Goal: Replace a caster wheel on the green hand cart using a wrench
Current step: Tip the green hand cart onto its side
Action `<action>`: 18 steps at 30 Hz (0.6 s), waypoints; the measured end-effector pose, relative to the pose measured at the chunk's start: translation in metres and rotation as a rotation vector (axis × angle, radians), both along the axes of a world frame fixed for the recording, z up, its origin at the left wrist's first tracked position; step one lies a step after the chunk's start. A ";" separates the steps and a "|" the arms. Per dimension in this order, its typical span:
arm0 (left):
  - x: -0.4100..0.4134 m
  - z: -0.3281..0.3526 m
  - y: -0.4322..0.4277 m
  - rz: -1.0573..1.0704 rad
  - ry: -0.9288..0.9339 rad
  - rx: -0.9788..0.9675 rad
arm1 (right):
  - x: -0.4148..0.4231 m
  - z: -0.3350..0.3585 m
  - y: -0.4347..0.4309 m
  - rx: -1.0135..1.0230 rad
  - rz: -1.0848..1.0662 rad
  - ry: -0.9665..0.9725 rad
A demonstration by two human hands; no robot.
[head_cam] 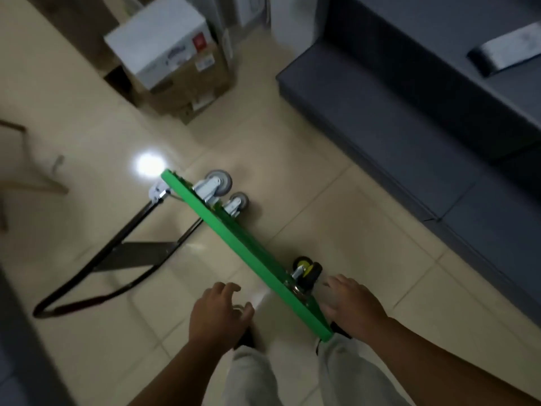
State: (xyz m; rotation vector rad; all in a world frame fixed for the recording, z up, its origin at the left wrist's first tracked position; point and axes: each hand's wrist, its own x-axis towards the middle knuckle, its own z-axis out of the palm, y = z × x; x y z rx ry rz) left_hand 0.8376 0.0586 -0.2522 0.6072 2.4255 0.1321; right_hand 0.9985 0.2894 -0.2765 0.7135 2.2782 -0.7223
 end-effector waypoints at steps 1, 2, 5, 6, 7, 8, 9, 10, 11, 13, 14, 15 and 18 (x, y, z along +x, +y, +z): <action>0.016 -0.009 0.004 0.015 -0.005 -0.002 | 0.007 -0.013 0.001 -0.024 0.003 -0.007; 0.031 -0.018 0.009 0.038 -0.010 0.004 | 0.014 -0.025 0.001 -0.046 0.000 -0.014; 0.066 -0.051 0.026 0.136 -0.026 0.048 | 0.033 -0.064 -0.009 -0.116 -0.055 0.016; 0.077 -0.064 0.031 0.183 -0.040 0.070 | 0.038 -0.077 -0.014 -0.148 -0.091 0.032; 0.086 -0.078 0.036 0.233 -0.059 0.090 | 0.043 -0.090 -0.020 -0.182 -0.131 0.051; 0.096 -0.090 0.040 0.278 -0.076 0.108 | 0.048 -0.103 -0.027 -0.219 -0.171 0.068; 0.106 -0.102 0.042 0.320 -0.088 0.123 | 0.053 -0.114 -0.034 -0.257 -0.215 0.084; 0.116 -0.112 0.043 0.361 -0.099 0.133 | 0.059 -0.122 -0.041 -0.291 -0.261 0.095; 0.126 -0.121 0.042 0.403 -0.112 0.147 | 0.064 -0.130 -0.048 -0.318 -0.306 0.103; 0.144 -0.135 0.042 0.488 -0.141 0.214 | 0.075 -0.140 -0.059 -0.327 -0.383 0.136; 0.151 -0.139 0.042 0.521 -0.152 0.259 | 0.081 -0.144 -0.063 -0.320 -0.417 0.178; 0.157 -0.143 0.041 0.536 -0.162 0.303 | 0.087 -0.147 -0.068 -0.317 -0.456 0.226; 0.170 -0.154 0.040 0.560 -0.214 0.436 | 0.103 -0.154 -0.083 -0.338 -0.547 0.302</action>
